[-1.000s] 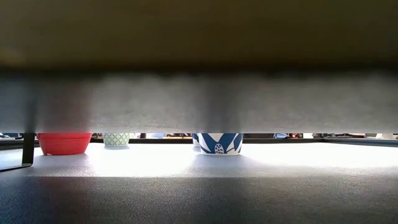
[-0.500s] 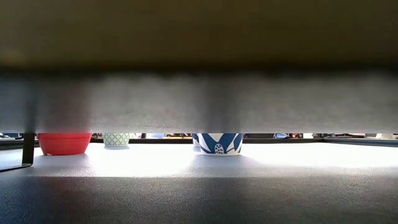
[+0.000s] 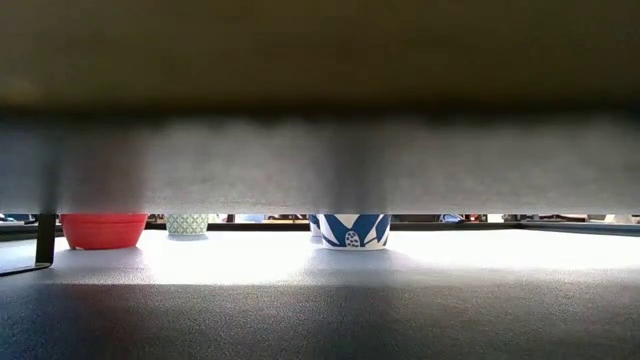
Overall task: Place coffee mugs
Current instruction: Put the bottom blue patterned mug on the shelf
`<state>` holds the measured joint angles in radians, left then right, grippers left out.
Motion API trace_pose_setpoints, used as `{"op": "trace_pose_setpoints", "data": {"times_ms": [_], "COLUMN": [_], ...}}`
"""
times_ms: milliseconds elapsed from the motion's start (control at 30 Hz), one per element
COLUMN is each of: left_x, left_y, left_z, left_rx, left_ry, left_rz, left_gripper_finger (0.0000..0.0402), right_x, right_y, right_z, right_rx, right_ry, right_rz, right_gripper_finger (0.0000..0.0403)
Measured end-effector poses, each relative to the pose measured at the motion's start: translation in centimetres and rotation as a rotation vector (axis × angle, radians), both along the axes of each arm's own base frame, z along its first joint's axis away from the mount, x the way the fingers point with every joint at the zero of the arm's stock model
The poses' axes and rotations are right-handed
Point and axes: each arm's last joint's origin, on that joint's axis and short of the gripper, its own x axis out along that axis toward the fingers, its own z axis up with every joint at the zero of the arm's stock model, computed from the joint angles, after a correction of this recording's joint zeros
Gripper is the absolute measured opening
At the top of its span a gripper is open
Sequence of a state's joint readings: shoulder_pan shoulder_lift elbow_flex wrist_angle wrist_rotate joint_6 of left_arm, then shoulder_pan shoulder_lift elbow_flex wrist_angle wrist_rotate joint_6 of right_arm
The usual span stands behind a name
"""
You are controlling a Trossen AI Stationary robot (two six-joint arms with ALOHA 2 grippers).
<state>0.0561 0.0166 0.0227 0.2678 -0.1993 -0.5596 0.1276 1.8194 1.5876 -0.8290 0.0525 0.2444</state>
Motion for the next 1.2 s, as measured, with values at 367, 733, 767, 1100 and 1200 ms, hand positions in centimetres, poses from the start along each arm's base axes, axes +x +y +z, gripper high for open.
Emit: {"op": "trace_pose_setpoints", "data": {"times_ms": [367,733,767,1100,1200], "left_x": [0.0,0.0,0.0,0.0,0.0], "left_y": [0.0,0.0,0.0,0.0,0.0], "left_z": [0.0,0.0,0.0,0.0,0.0], "left_rx": [0.000,0.000,0.000,0.000,0.000], "left_ry": [0.000,0.000,0.000,0.000,0.000], "left_rz": [0.000,0.001,0.000,0.000,0.000], "left_gripper_finger": [0.0116,0.0116,0.0116,0.0116,0.0116], "right_x": [-0.3,-0.8,-0.8,-0.9,-1.2], "right_y": [-0.1,-0.2,-0.2,1.5,2.8], "right_z": [-2.2,-3.5,-3.5,-1.3,-0.4], "right_rx": [0.019,0.014,0.017,0.068,0.052], "right_ry": [0.009,0.047,0.052,0.088,0.092], "right_rz": [-0.044,-0.029,-0.026,0.061,0.125], "right_gripper_finger": [0.0134,0.0034,0.0023,0.0017,0.0017]}}
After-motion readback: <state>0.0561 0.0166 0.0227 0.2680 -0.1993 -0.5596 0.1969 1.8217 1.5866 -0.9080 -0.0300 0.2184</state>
